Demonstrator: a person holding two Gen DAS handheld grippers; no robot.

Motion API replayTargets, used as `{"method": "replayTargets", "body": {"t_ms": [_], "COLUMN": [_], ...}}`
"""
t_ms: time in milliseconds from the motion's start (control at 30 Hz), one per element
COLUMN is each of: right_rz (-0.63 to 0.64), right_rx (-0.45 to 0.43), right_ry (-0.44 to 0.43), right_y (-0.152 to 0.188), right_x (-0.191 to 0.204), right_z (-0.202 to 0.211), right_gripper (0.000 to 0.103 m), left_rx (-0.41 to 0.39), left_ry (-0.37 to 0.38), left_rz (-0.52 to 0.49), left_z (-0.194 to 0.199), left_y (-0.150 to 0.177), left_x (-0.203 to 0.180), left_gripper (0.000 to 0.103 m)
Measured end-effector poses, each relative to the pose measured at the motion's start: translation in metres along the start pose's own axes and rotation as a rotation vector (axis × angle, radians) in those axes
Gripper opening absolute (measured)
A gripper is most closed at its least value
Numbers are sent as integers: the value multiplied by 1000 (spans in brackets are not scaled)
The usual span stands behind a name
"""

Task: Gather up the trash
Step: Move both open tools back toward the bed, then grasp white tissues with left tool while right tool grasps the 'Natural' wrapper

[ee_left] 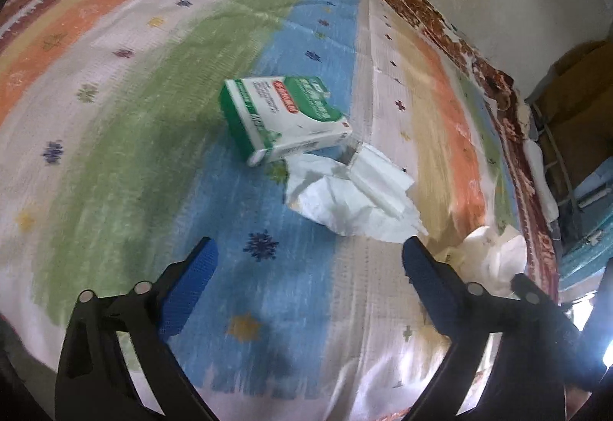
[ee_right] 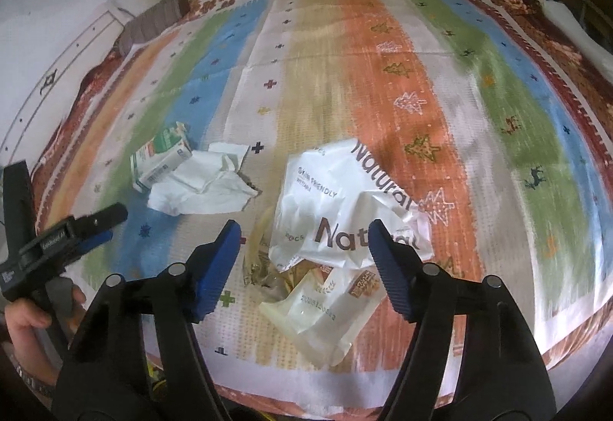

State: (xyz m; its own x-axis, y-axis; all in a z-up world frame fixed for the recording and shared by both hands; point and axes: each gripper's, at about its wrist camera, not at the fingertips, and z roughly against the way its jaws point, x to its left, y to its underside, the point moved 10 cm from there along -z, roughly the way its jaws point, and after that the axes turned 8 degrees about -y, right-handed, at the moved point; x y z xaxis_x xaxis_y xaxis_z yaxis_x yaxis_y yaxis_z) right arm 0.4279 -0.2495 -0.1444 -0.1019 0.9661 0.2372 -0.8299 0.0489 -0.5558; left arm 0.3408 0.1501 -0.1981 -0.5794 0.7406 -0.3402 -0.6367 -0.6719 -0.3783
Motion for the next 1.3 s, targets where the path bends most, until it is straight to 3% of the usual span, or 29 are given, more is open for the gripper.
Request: {"method": "replayTargets", "body": {"t_ms": [233,300,433,567,667,767,900,1133,1267,1300], "right_rz": [1,-3,-1,3,-8,0,-1,-39,-25,-17], "right_rx": [2,7,1,-8,-11,-19,-11,-19,-7,-7], "right_ry": [-17,-19,-12,13,9,30,34,2,3,3], "right_y": [-4,-4,-7,-10,-11,-13,-11,-14,-12,-12], "right_x": [-2,-3,-4,-8,-10,-15,-18,-21,-20,-19], "right_z": [-7,-8,-8,-6,-5,-4,-6,-3,-6,-6], "right_gripper": [46,36,19,12,12,12,12,12,12,12], "left_rx": [6,-21,-20,19,71,81,111,152,138,138], "left_ry": [6,-2,77,170,204,225,152,168,125,115], "left_rz": [-27,-17,3,-3,-28,-31,-51,20,14,13], "left_z": [-15,-14,-12,-14,-24,-31,-47,-66,-72,-74], "left_y": [-6,-12,-25,-31,-27,-27,-23,-21,-23,-23], "left_x": [-13,-12,-21,-42,-57,-67,-65,-56,-52,-51], "left_gripper": [89,86,80,76,67,66,61,56,24,22]}}
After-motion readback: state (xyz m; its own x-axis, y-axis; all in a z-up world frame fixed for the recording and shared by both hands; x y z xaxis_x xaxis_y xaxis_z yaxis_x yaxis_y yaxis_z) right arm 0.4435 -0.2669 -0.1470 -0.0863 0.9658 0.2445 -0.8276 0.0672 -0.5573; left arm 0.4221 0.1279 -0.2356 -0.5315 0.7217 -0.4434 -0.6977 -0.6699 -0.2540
